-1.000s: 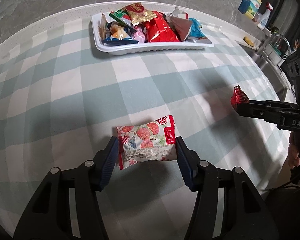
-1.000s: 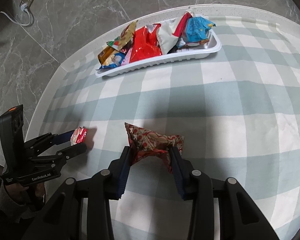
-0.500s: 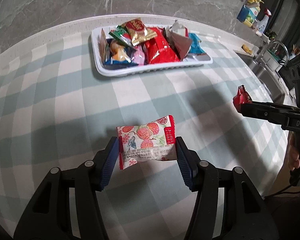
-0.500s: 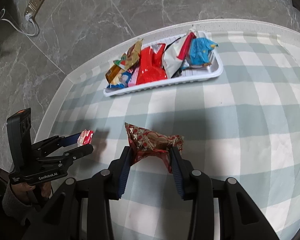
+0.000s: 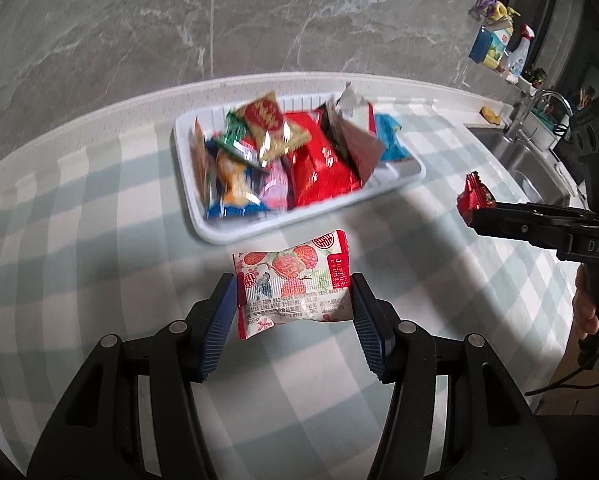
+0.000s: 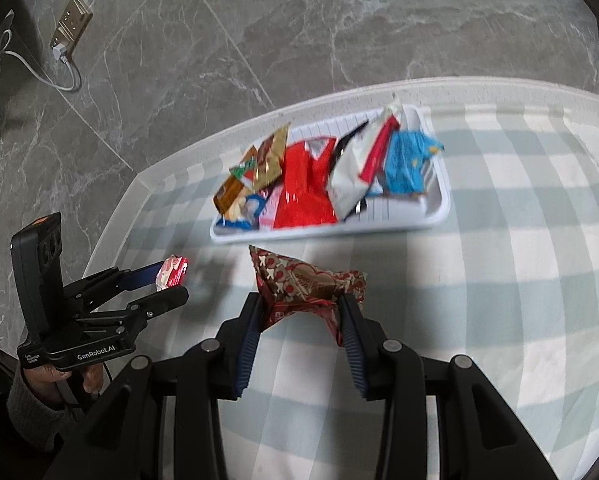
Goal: Organize snacks
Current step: 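Carry the strawberry-print packet and red-gold candy over the white tray with both tools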
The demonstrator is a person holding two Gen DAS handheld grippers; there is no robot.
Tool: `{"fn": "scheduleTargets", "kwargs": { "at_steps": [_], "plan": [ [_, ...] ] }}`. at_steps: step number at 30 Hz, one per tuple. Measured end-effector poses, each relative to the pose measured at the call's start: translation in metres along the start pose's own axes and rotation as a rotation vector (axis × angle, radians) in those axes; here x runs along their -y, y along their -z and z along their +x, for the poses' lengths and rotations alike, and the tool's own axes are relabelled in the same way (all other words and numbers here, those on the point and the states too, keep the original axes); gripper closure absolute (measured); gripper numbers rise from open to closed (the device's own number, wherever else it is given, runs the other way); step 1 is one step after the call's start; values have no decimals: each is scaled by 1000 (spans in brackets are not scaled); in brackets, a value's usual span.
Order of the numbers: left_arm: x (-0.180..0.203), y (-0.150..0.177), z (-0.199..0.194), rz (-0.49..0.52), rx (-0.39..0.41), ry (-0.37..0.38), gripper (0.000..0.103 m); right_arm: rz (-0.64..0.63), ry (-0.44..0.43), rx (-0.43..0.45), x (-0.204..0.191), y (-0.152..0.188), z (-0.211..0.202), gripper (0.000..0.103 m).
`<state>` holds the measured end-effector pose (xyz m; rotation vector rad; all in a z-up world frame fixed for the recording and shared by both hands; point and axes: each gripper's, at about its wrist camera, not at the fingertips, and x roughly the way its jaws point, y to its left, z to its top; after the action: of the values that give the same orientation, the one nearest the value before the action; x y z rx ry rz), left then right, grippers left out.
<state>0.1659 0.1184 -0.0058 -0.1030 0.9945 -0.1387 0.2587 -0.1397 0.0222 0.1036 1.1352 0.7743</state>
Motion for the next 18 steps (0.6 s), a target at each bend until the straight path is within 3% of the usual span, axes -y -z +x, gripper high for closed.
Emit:
{"fn": "scheduleTargets", "kwargs": {
  "at_steps": [18],
  "plan": [
    [-1,-74,17,24,61,-4,49,-76,-2,32,-6,-71,20,62]
  ]
}}
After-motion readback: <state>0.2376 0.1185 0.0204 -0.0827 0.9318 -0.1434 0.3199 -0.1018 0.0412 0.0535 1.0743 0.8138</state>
